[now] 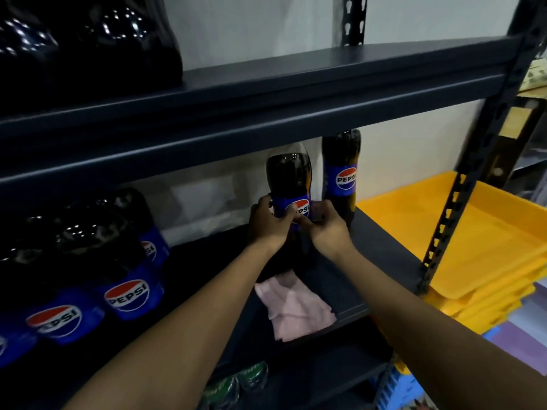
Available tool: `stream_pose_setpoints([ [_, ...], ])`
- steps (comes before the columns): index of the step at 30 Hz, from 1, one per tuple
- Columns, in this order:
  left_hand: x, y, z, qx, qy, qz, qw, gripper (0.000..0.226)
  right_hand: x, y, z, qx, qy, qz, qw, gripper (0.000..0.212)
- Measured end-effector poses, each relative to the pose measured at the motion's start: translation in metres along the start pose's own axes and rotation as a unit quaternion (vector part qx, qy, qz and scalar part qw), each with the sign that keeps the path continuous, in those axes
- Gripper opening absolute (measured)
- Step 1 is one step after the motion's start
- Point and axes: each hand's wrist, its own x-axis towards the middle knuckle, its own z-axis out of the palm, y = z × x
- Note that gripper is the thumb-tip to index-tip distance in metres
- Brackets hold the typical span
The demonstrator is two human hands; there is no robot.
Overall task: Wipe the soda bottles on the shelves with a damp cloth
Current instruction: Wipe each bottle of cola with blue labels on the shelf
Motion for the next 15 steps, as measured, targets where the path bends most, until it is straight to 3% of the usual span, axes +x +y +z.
stream_pose_setpoints([
  [10,-0.034,-0.042,-0.078,-0.070,0.083,-0.046,0.993,0.065,-0.027,-0.023,0.080,0.000,-0.095,-0.004,0.995,0.015],
  [15,-0.067,-0.055,-0.109,-0.039,0.124,-0.034,0.991,0.062,-0.061,-0.040,0.099,-0.010,-0.123,-0.003,0.992,0.027],
])
